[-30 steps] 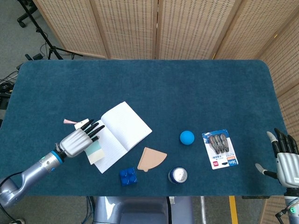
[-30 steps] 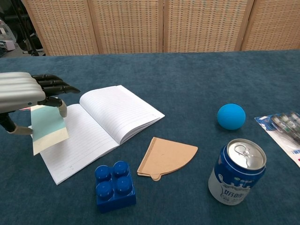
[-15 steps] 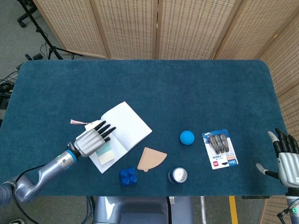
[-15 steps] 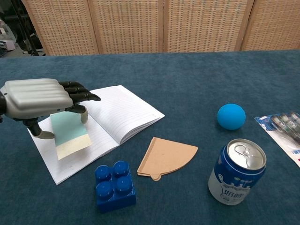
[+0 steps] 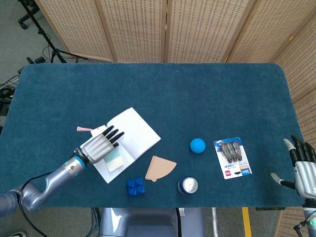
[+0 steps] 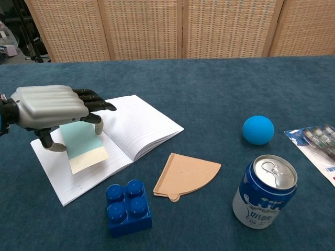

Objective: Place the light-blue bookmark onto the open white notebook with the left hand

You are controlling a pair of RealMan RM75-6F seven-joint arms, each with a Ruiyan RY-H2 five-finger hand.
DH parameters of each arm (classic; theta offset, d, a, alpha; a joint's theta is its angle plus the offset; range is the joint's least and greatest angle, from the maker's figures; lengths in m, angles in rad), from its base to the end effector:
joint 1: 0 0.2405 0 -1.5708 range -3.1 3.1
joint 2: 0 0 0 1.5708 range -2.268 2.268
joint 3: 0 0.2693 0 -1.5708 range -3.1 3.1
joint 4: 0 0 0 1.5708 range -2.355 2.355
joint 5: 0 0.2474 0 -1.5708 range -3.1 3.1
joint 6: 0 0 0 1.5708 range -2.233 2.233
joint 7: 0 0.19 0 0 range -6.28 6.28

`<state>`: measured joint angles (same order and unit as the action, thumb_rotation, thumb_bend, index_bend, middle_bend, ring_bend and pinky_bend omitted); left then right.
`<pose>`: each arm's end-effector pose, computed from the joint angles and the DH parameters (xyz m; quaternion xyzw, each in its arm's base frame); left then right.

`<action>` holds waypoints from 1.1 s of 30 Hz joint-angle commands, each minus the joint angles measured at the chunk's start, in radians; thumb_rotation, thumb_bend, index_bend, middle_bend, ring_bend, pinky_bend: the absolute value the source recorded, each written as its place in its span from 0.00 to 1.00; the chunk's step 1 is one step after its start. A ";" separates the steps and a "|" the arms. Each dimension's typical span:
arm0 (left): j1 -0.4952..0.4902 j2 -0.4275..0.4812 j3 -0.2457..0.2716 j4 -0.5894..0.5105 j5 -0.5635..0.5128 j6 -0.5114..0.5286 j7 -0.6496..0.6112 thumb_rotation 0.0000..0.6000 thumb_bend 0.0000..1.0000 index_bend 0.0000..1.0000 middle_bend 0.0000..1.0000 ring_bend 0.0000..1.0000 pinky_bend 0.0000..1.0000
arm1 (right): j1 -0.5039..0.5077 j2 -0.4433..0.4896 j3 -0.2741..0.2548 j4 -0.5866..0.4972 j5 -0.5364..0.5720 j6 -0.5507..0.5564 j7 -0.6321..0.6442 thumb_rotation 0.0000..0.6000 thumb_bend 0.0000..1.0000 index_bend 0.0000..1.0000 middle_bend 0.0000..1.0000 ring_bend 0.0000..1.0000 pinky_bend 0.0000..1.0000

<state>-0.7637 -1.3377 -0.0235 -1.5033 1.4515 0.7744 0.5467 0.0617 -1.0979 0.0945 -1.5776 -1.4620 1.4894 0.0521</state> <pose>-0.1842 0.3713 -0.0555 -0.8988 -0.1152 -0.2054 0.3698 -0.3538 -0.2345 0.1544 0.5663 -0.3867 0.3928 0.6128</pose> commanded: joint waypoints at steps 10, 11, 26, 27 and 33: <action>-0.016 -0.016 0.001 -0.009 -0.040 -0.004 0.038 1.00 0.25 0.39 0.00 0.00 0.00 | -0.001 0.002 0.001 0.001 -0.001 0.003 0.007 1.00 0.16 0.00 0.00 0.00 0.00; -0.016 -0.017 0.001 -0.009 -0.042 -0.004 0.040 1.00 0.25 0.39 0.00 0.00 0.00 | -0.001 0.002 0.001 0.001 0.000 0.003 0.008 1.00 0.16 0.00 0.00 0.00 0.00; -0.023 -0.030 0.011 -0.011 -0.081 0.014 0.062 1.00 0.25 0.28 0.00 0.00 0.00 | -0.003 0.005 0.000 0.003 -0.003 0.006 0.019 1.00 0.16 0.00 0.00 0.00 0.00; -0.023 -0.031 0.012 -0.011 -0.082 0.016 0.062 1.00 0.25 0.26 0.00 0.00 0.00 | -0.003 0.005 0.000 0.002 -0.004 0.006 0.019 1.00 0.16 0.00 0.00 0.00 0.00; -0.025 -0.031 0.016 -0.011 -0.086 0.023 0.060 1.00 0.25 0.14 0.00 0.00 0.00 | -0.003 0.005 0.000 0.003 -0.004 0.007 0.020 1.00 0.16 0.00 0.00 0.00 0.00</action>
<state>-0.7889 -1.3689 -0.0078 -1.5138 1.3658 0.7974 0.6073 0.0586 -1.0932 0.0948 -1.5747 -1.4664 1.4964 0.0715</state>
